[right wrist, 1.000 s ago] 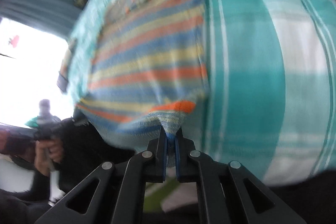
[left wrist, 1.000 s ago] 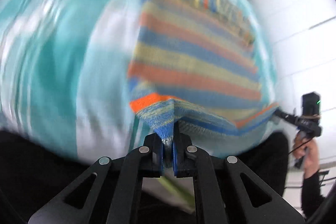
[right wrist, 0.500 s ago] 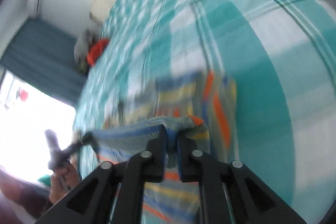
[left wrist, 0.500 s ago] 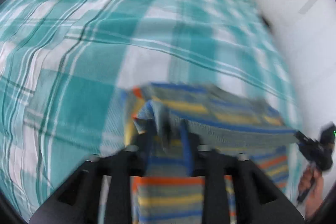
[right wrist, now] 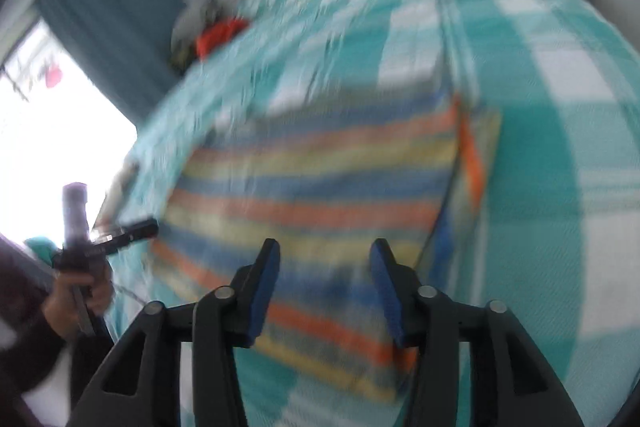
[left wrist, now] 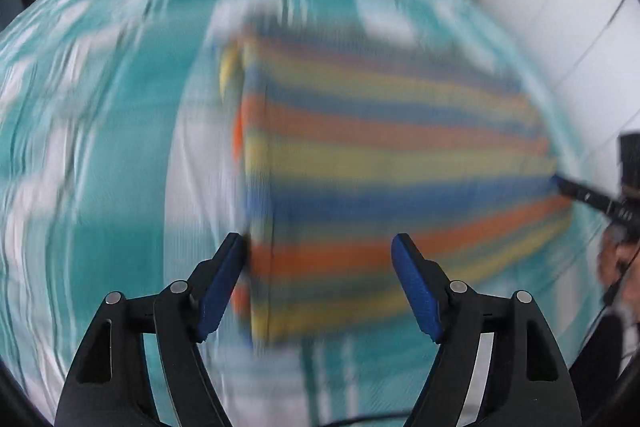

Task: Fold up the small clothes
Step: 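Grasp the sweater hem with both grippers and fold it toward the collar, then open both grippers and lift them away from the folded sweater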

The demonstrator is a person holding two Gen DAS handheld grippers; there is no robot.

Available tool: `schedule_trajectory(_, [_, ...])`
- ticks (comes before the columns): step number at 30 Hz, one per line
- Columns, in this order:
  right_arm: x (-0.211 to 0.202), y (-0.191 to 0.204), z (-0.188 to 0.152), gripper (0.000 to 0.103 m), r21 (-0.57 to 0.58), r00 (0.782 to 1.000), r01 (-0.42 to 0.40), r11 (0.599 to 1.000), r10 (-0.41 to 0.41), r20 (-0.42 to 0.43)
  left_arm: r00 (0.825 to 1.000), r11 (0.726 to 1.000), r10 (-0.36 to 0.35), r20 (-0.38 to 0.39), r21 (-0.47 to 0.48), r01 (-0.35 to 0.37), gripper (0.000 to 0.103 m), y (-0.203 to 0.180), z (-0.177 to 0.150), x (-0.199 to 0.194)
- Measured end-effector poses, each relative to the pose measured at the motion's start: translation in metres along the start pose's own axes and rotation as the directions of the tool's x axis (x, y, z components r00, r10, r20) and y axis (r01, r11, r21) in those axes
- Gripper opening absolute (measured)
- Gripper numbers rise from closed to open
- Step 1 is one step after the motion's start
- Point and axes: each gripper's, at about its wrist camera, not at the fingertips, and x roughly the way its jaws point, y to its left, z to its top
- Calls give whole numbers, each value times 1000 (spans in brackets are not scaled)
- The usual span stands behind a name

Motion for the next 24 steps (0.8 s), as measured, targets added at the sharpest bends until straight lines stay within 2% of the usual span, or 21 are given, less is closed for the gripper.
schedule_trajectory(1, [5, 0, -17, 48, -19, 998, 39, 999, -40, -45, 999, 999, 37, -14, 5, -37, 77, 1, -13, -1])
schedule_trajectory(3, [6, 3, -47, 47, -57, 986, 116, 992, -122, -112, 999, 999, 43, -13, -13, -43, 77, 5, -34, -14])
schedule_trajectory(6, [-21, 20, -66, 48, -99, 978, 186, 978, -194, -71, 998, 997, 58, 17, -48, -57, 78, 6, -56, -44])
schedule_trajectory(7, [-32, 24, -72, 49, -99, 978, 199, 975, -204, -48, 996, 995, 85, 41, -49, -82, 79, 2, -63, -56])
schedule_trajectory(9, [-48, 31, -82, 60, -87, 979, 201, 976, -202, 4, 985, 988, 154, 82, -45, -151, 86, -8, -74, -72])
schedule_trajectory(11, [-59, 36, -94, 66, -71, 972, 233, 970, -230, 46, 972, 980, 199, 128, -40, -195, 87, -18, -82, -87])
schedule_trajectory(12, [-60, 37, -98, 67, -68, 968, 248, 966, -245, 54, 967, 977, 211, 142, -43, -207, 87, -21, -85, -91])
schedule_trajectory(14, [-61, 36, -117, 67, -83, 945, 326, 942, -322, 58, 960, 972, 233, 155, -55, -227, 87, -21, -87, -94])
schedule_trajectory(18, [-59, 38, -139, 67, -104, 913, 407, 908, -400, 80, 949, 963, 267, 169, -80, -257, 87, -29, -90, -98])
schedule_trajectory(21, [-65, 36, -158, 67, -103, 881, 471, 876, -460, 112, 941, 957, 287, 178, -92, -275, 87, -33, -93, -99])
schedule_trajectory(24, [-67, 30, -171, 68, -79, 870, 488, 869, -478, 121, 938, 954, 297, 177, -100, -283, 87, -36, -96, -98])
